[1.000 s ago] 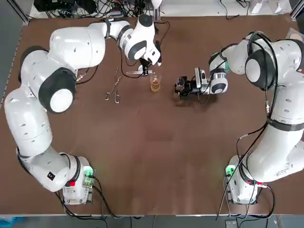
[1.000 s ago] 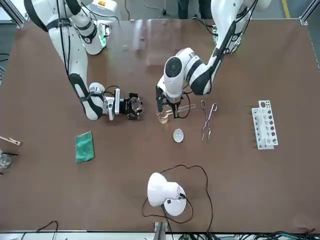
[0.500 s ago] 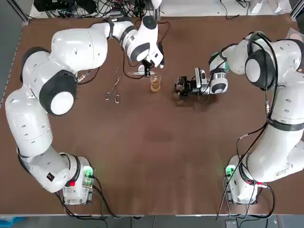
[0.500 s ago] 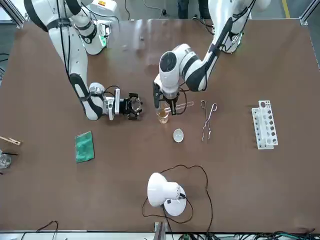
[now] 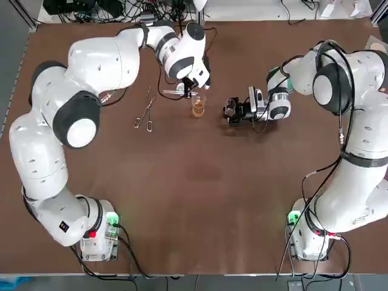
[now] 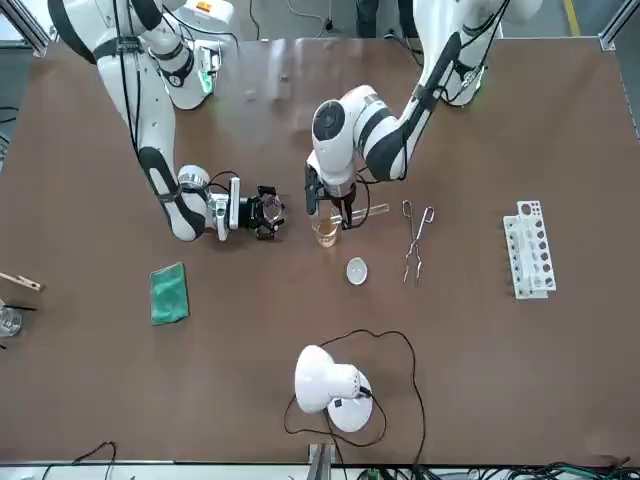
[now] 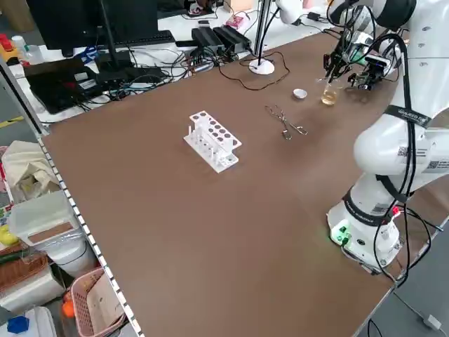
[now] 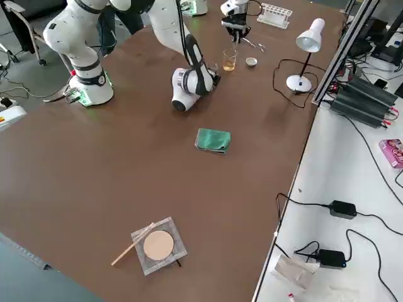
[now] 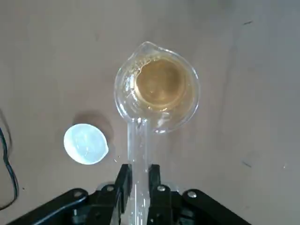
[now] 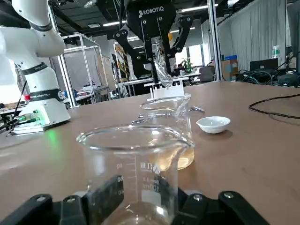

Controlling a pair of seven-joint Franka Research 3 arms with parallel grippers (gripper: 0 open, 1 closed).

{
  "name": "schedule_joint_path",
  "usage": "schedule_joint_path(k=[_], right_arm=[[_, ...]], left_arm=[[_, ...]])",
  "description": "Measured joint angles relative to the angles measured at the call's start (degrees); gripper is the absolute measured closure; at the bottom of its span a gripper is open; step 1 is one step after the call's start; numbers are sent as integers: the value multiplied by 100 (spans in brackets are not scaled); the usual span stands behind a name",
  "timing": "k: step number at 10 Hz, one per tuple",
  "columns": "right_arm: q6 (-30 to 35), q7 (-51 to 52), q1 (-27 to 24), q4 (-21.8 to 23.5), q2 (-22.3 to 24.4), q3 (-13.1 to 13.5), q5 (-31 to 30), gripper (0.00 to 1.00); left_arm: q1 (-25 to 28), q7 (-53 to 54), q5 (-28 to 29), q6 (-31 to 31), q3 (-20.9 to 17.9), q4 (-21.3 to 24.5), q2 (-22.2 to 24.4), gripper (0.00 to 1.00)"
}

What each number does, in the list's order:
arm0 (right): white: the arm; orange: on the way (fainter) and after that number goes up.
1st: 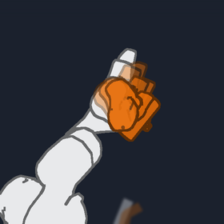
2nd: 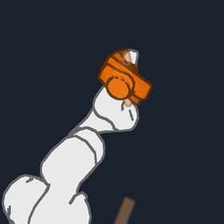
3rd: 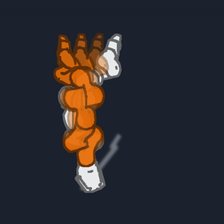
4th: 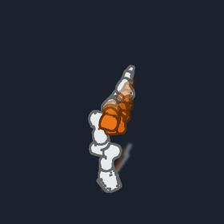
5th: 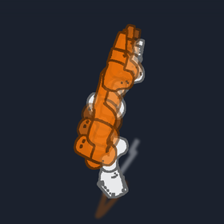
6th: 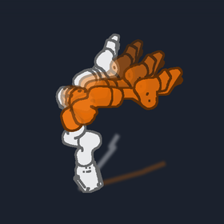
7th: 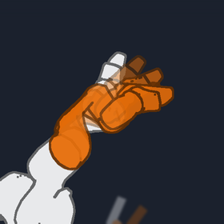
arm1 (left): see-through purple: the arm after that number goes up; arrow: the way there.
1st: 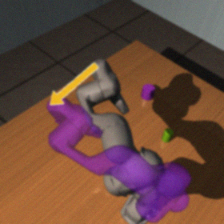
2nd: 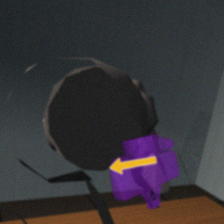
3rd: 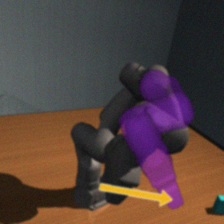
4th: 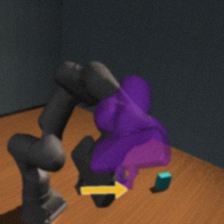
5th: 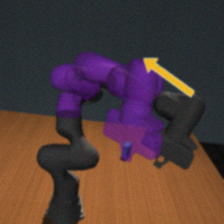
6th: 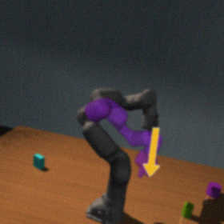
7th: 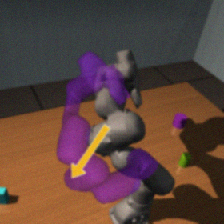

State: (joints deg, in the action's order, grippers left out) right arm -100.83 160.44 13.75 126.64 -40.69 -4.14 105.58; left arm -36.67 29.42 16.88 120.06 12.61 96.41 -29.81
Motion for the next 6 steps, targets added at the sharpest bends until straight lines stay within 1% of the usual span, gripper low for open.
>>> schedule_joint_path(k=[3,6], right_arm=[[0,0,0,0,0,1,0,61],[0,0,0,-1,0,1,0,61]], left_arm=[[-8,0,8,-27,-8,-37,-34,79],[-75,0,135,-251,-8,-190,-91,79]])
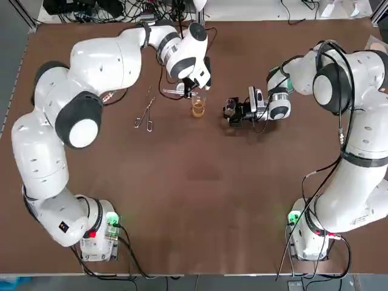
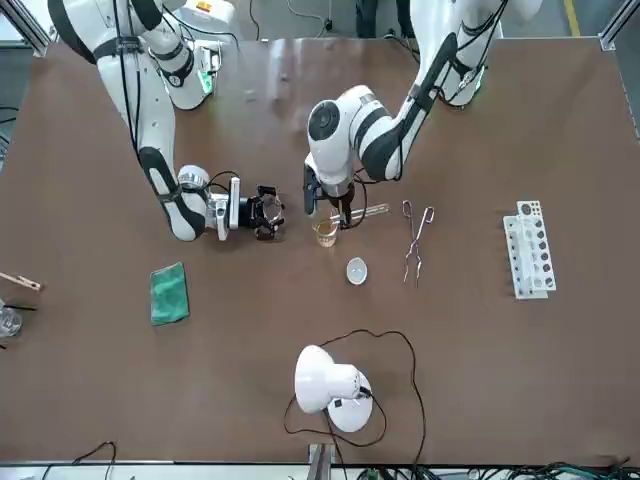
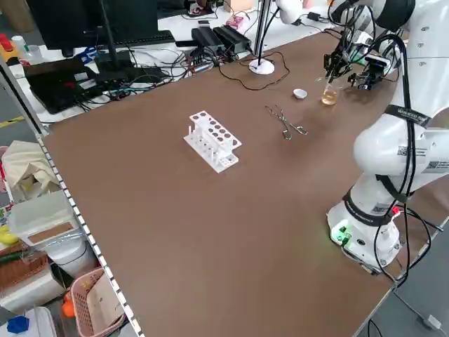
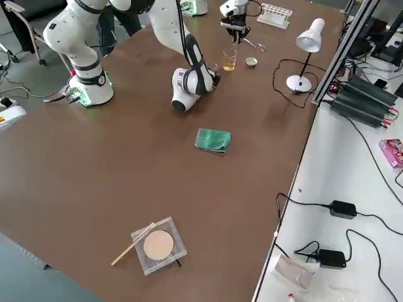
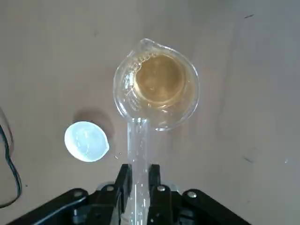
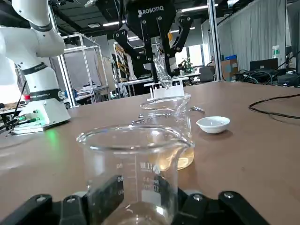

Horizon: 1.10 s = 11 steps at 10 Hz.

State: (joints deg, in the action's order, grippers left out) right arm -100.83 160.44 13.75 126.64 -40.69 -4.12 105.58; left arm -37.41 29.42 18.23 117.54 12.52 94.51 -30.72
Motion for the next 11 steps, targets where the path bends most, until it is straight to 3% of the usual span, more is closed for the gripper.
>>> schedule_joint_path(k=[11], right_arm=[[0,0,0,0,0,1,0,61]], left_arm=[[-269,-210,327,-691,-18,-405,-180,79]])
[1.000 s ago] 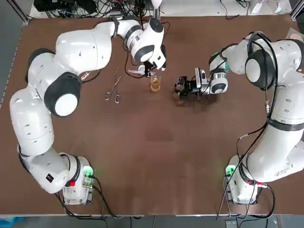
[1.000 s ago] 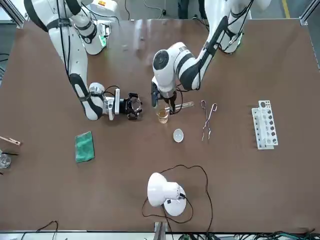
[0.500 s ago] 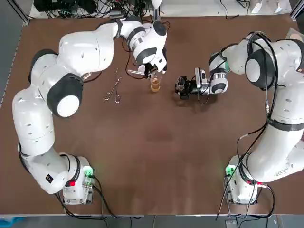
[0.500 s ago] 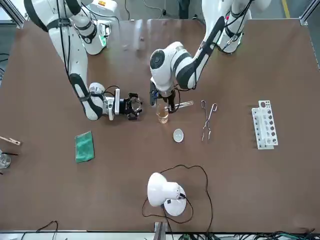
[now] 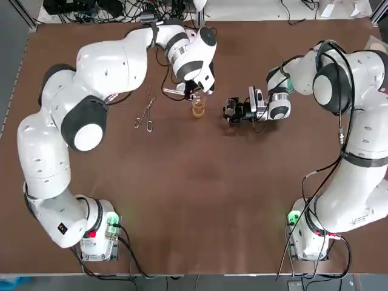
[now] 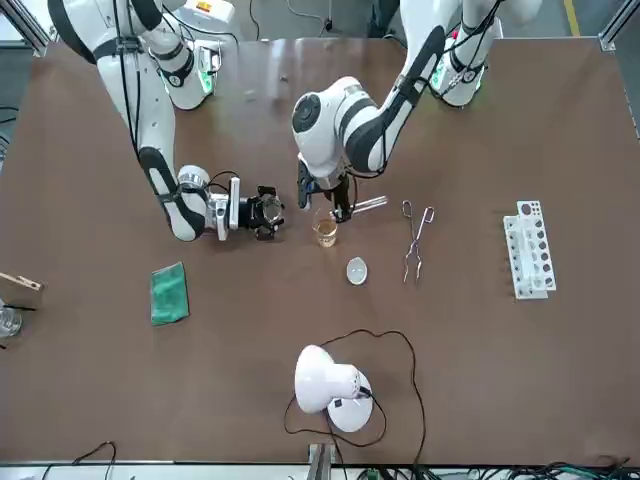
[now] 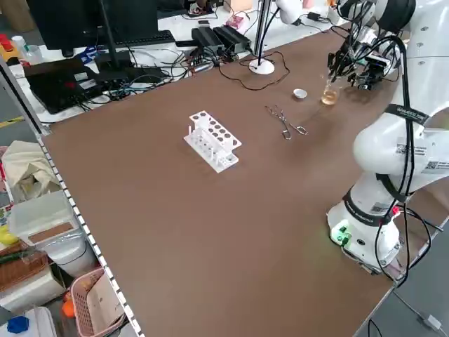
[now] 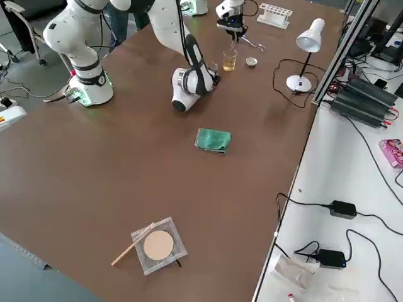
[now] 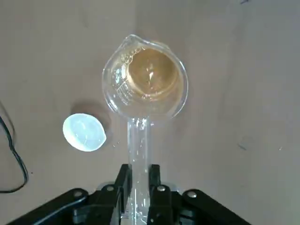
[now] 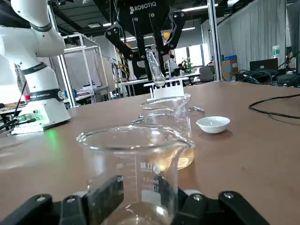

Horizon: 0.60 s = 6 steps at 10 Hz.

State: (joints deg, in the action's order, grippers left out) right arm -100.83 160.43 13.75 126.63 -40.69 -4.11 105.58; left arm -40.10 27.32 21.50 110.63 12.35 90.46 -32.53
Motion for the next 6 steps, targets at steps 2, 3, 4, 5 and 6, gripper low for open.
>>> schedule_joint_path(k=[2,3,4,5,6], right_arm=[[0,0,0,0,0,0,0,61],[0,0,0,0,0,0,0,61],[0,0,0,0,0,1,0,61],[0,-1,0,-1,0,2,0,61],[1,-3,0,-2,0,1,0,61]], left_arm=[[-1,-4,0,-30,-7,-36,-27,79],[11,-14,0,-39,-33,-70,-26,79],[84,-29,-82,-64,-76,-130,-25,79],[283,-29,-216,-70,-87,-186,-24,79],[563,81,-382,-70,-63,-254,-22,79]])
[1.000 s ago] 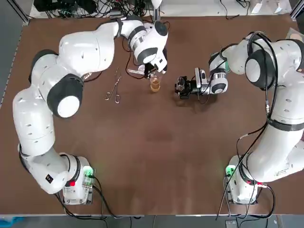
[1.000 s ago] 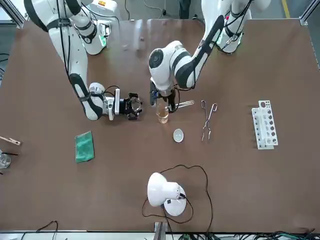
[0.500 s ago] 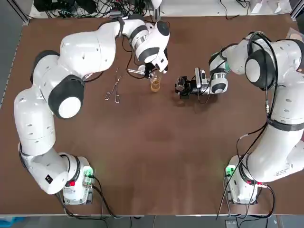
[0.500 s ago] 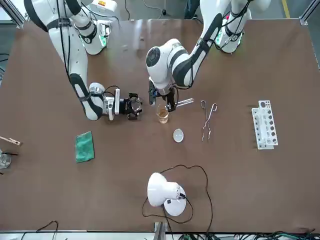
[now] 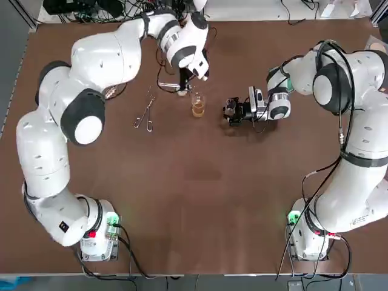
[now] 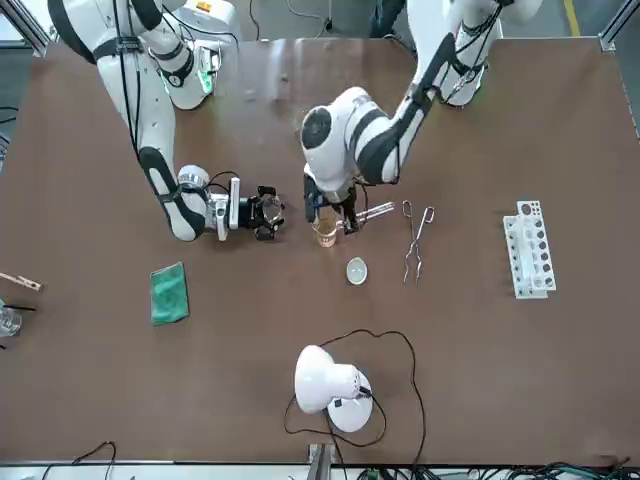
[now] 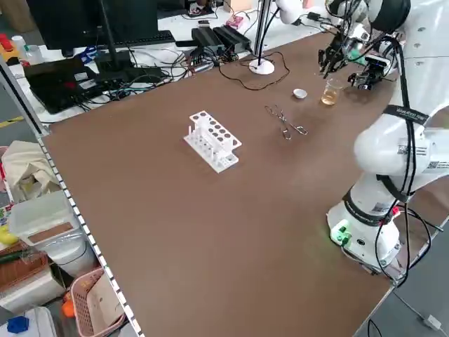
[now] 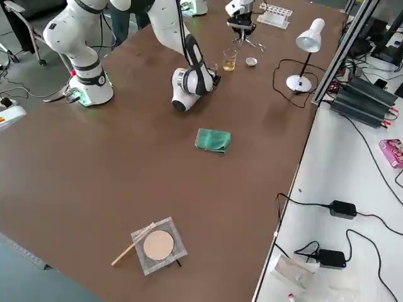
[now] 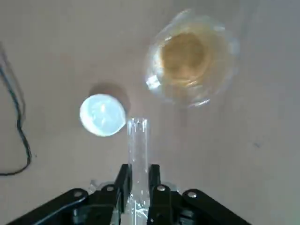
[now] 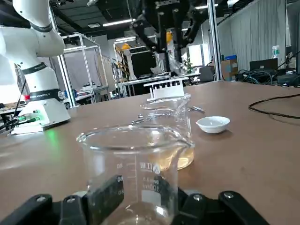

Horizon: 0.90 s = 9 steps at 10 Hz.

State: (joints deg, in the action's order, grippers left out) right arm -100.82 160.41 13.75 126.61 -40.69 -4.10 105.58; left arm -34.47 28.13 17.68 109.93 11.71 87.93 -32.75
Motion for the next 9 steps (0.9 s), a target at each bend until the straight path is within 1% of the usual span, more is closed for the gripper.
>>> schedule_joint_path(k=[1,2,3,5,7,8,9], right_arm=[[2,-6,1,-1,0,-2,0,61],[3,-52,4,-1,0,-4,0,61],[5,-108,8,-1,-1,-7,0,61],[34,-234,18,-3,0,-79,13,61],[60,-390,29,-20,23,-277,150,61],[65,-490,32,-33,81,-389,252,61],[56,-579,37,-33,197,-469,330,61]], left_arm=[[341,262,-218,0,77,-81,12,79],[790,606,-379,0,270,-135,51,79],[1279,879,-428,-1,557,-159,99,79],[2507,1557,-462,32,1391,-169,135,79],[4061,2197,-563,155,2513,-104,131,79],[4817,2548,-572,256,3016,11,128,79],[5546,2987,-638,351,3427,137,117,79]])
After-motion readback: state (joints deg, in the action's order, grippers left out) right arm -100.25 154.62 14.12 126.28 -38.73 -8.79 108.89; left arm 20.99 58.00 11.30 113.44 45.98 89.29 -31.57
